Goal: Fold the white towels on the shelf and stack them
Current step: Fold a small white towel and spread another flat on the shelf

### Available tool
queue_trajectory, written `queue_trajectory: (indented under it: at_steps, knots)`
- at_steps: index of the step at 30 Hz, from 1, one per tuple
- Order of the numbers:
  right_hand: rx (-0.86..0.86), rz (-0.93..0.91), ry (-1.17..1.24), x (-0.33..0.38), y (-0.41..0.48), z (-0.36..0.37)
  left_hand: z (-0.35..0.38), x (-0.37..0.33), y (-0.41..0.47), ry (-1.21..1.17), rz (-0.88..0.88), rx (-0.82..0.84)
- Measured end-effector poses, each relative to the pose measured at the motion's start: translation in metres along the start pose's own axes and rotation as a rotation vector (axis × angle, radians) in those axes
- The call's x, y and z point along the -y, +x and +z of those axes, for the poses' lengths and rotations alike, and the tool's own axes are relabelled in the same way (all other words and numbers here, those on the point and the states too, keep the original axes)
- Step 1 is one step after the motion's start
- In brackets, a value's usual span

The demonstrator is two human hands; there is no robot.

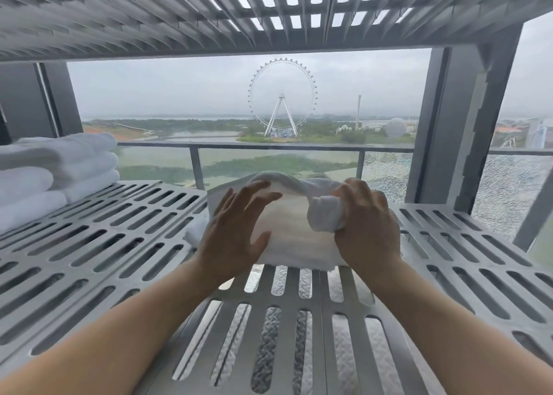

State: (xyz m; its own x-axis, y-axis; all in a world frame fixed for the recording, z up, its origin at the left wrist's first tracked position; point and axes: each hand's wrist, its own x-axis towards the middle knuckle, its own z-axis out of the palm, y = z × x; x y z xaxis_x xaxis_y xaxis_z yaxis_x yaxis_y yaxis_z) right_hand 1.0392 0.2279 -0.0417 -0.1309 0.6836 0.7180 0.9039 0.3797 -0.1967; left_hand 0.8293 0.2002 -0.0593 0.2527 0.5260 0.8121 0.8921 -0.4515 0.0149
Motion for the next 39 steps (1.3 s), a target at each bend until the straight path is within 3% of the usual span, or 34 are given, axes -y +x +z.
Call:
queue_trajectory:
  at_steps: [4, 7, 10, 14, 20, 25, 29, 31, 35, 37, 39]
  knots:
    - [0.126, 0.08, -0.065, -0.009, 0.001, 0.005, 0.002, 0.001, -0.001, -0.021, -0.181, -0.069]
    - [0.245, 0.079, -0.009, -0.012, -0.001, 0.004, 0.007, 0.007, -0.007, -0.038, -0.421, 0.056]
    - [0.295, -0.055, 0.084, -0.009, -0.003, 0.001, 0.008, 0.013, -0.008, -0.075, -0.579, 0.216]
    - [0.25, -0.229, 0.124, 0.005, -0.007, -0.001, 0.008, 0.007, -0.004, -0.001, -0.356, 0.147]
    - [0.282, -0.37, 0.053, 0.013, -0.009, -0.001, 0.002, -0.005, -0.004, -0.17, 0.159, 0.069]
    - [0.146, -0.267, -0.026, 0.008, -0.004, 0.001, 0.006, -0.007, -0.004, -0.33, 0.023, 0.104]
    - [0.046, -0.091, -0.041, -0.019, 0.007, -0.01, 0.005, 0.006, -0.01, -0.187, -0.06, 0.328]
    - [0.147, -0.053, -0.019, -0.032, 0.008, -0.014, 0.006, 0.009, -0.012, -0.156, -0.058, 0.42]
    - [0.547, -0.144, 0.153, -0.034, 0.001, -0.021, 0.01, 0.013, -0.012, -0.137, -0.064, 0.446]
    - [0.565, -0.118, 0.306, -0.024, 0.0, -0.025, 0.013, 0.015, -0.01, -0.124, -0.058, 0.486]
    - [0.512, -0.163, 0.295, -0.01, -0.004, -0.022, 0.017, 0.016, -0.01, -0.045, -0.044, 0.549]
